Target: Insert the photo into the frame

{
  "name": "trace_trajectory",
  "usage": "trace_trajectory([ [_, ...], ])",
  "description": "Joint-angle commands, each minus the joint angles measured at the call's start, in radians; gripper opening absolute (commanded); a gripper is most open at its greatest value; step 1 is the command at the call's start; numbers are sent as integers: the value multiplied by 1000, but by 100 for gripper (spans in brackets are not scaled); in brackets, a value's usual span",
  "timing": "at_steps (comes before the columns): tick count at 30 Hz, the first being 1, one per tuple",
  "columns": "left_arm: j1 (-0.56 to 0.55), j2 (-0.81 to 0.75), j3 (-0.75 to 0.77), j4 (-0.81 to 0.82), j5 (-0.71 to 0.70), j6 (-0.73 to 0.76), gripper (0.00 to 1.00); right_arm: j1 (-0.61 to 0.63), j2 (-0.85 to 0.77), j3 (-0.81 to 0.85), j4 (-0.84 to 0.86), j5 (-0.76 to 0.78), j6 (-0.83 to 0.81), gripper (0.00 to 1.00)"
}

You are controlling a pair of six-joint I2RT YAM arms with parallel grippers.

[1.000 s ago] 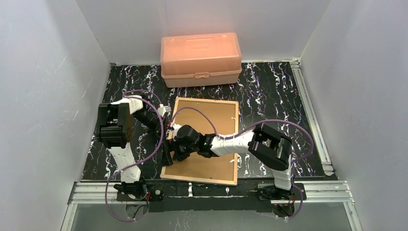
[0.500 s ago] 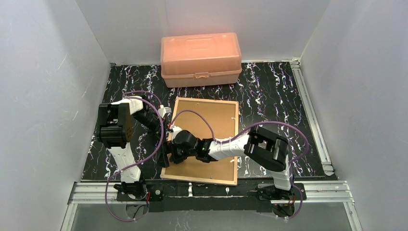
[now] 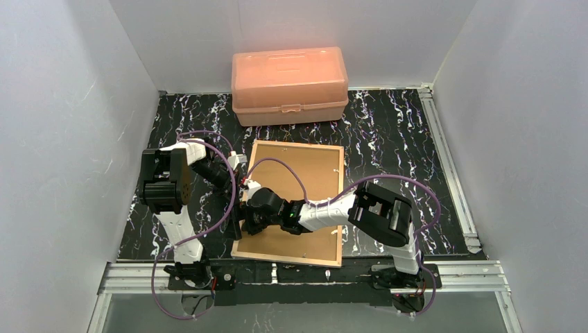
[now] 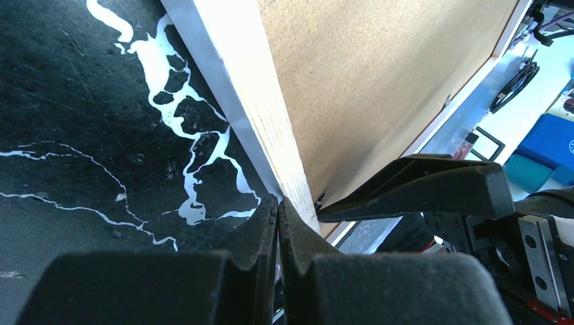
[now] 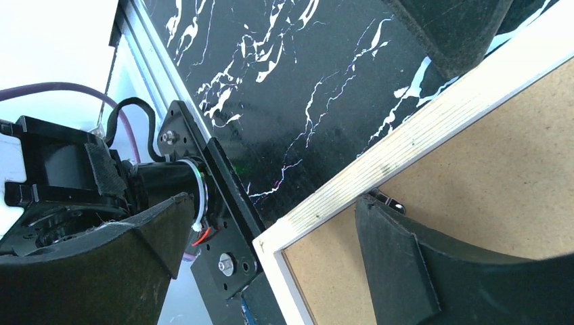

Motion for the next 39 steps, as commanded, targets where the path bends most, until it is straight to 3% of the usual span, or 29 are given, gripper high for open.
trace_trajectory([
  [1,4,-57,-10,-27,24,21,2,3,24,21,-17,36,-15,97],
  [30,4,-63,-16,-49,49,38,0,3,-8,49,-45,87,-108,96],
  [39,38,-162,21,-185,-1,171,0,-31,-215,-9,-66,9,-106,99],
])
